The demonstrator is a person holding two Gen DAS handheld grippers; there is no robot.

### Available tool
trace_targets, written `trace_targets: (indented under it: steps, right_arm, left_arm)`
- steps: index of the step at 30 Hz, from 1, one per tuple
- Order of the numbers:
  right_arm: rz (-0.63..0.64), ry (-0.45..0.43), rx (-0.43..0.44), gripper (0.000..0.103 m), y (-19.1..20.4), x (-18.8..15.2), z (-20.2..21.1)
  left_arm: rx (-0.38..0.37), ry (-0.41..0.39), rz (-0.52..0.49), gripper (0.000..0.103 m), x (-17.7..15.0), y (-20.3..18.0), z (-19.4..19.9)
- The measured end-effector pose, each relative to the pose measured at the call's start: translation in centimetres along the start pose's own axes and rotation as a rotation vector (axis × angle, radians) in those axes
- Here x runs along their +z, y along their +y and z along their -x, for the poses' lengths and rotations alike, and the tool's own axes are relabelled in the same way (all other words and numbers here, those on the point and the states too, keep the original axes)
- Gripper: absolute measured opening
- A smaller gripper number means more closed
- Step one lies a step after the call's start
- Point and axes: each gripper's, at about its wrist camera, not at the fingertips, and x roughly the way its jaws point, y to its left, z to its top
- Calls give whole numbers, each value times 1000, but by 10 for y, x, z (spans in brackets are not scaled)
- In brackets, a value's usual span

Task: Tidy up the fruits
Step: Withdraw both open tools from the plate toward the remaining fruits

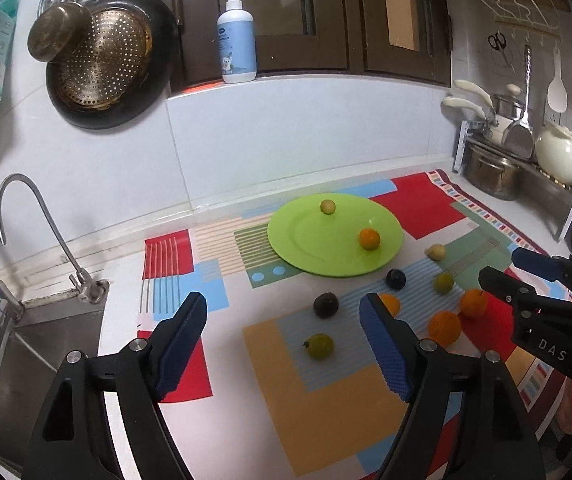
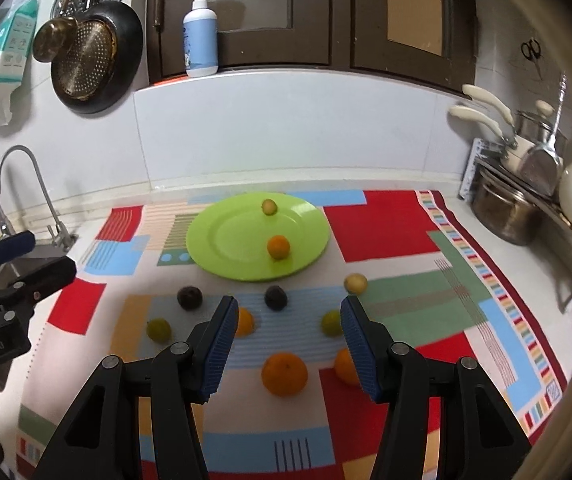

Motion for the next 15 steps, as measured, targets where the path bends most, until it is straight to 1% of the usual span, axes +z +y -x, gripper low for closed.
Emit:
trace_targets:
  steps: [7,15]
  right_arm:
    - [-43,28,-15,54,-3,-20,-1]
    - [-24,79,-7,54,3,-33,-15]
  left_arm:
    - [8,12,-19,79,-16,-1,-6]
    - [-24,96,-40,79,-33,0,-30]
